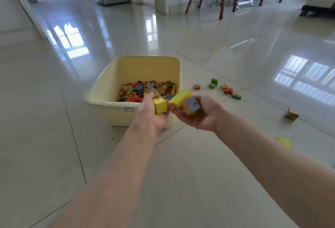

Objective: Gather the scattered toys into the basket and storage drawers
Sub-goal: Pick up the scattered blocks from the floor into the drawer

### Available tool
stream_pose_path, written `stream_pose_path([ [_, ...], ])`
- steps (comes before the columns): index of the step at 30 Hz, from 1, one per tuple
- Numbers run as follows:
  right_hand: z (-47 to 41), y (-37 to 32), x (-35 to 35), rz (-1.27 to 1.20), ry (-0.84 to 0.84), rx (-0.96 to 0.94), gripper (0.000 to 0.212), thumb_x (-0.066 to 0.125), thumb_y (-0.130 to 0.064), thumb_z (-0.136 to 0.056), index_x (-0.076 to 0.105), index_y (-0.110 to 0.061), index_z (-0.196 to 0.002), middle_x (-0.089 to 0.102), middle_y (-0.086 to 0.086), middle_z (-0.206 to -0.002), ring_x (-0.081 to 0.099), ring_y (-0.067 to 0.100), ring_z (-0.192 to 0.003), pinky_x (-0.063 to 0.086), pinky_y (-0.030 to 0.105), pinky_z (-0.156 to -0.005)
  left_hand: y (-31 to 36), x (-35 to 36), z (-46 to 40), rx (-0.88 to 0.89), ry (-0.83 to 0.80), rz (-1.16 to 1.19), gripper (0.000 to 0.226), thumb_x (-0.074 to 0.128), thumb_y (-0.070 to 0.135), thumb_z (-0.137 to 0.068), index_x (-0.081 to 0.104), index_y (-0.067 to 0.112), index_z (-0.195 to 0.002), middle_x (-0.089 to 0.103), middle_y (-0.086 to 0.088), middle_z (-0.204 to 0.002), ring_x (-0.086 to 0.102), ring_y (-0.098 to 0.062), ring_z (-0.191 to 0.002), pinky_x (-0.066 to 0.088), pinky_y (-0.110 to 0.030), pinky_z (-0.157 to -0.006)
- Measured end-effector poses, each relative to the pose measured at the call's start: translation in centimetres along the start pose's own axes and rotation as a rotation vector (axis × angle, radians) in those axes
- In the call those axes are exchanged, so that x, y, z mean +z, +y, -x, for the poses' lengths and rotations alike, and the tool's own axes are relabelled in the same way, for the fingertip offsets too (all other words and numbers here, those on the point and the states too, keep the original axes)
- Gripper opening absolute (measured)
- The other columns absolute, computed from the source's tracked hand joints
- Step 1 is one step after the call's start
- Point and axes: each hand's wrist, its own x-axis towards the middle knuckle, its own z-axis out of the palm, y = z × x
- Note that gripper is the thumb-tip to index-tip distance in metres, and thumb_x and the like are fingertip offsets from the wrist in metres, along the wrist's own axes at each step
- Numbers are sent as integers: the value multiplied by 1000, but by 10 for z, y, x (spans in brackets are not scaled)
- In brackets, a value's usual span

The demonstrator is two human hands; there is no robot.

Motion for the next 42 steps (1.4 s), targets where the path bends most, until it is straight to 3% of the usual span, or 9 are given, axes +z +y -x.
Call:
stream_pose_path([
  [3,-10,-16,38,-92,-106,-107,54,29,-44,-98,50,3,-117,54,22,-118,54,32,-109,51,36,-86,36,-1,-169,-113,-21,90,71,67,77,-50,39,69,-115,50,21,-131,53,12,-83,49,-21,-80],
  [6,-3,-9,40,-123,-134,-148,76,30,-54,-96,14,0,-146,23,25,-150,25,38,-139,25,42,-115,69,23,-4,-14,-134,26,65,51,52,-82,37,20,-137,46,-8,-131,45,-31,-122,34,-51,-104],
  [8,-3,-1,24,-107,-95,-144,77,29,-53,-96,3,-2,-148,10,25,-154,18,38,-142,21,43,-116,68,26,78,1,-155,121,62,43,44,-91,27,14,-144,34,-12,-144,30,-35,-135,22,-53,-111],
  [13,13,5,-29,-88,54,-116,67,28,-47,-99,13,-5,-148,20,24,-152,34,37,-135,34,41,-109,9,41,95,-89,-279,-45,69,36,37,-97,2,6,-149,9,-17,-156,11,-30,-144,15,-44,-115],
  [19,75,22,-134,-22,231,-134,37,38,-37,-99,45,-6,-119,58,15,-100,60,24,-82,49,35,-79,-101,62,137,-195,-441,-376,49,32,30,-99,28,7,-142,54,-10,-124,47,-24,-121,36,-40,-99],
  [25,154,60,-261,-114,597,-128,18,41,-25,-97,50,-12,-90,60,8,-82,59,18,-70,46,26,-64,-217,60,184,-331,-611,-752,20,30,20,-99,50,15,-97,61,-5,-93,59,-16,-85,45,-29,-73],
  [29,198,72,-320,-218,787,-155,17,43,-22,-96,52,-11,-87,60,7,-79,58,16,-67,45,24,-62,-278,64,212,-357,-726,-990,10,41,19,-97,51,19,-99,63,-3,-91,60,-15,-83,45,-28,-72],
  [34,232,71,-373,-315,893,-186,16,46,-20,-96,56,-9,-89,62,9,-82,60,18,-69,46,26,-63,-340,92,234,-205,-947,-1359,35,49,16,-94,47,14,-129,58,-4,-113,55,-16,-100,41,-28,-84],
  [42,250,59,-427,-443,942,-247,15,48,-18,-94,58,-8,-90,64,11,-82,61,21,-72,48,28,-64,-424,128,230,272,-1201,-1788,42,44,7,-92,45,10,-135,36,-8,-148,38,-18,-132,25,-16,-101],
])
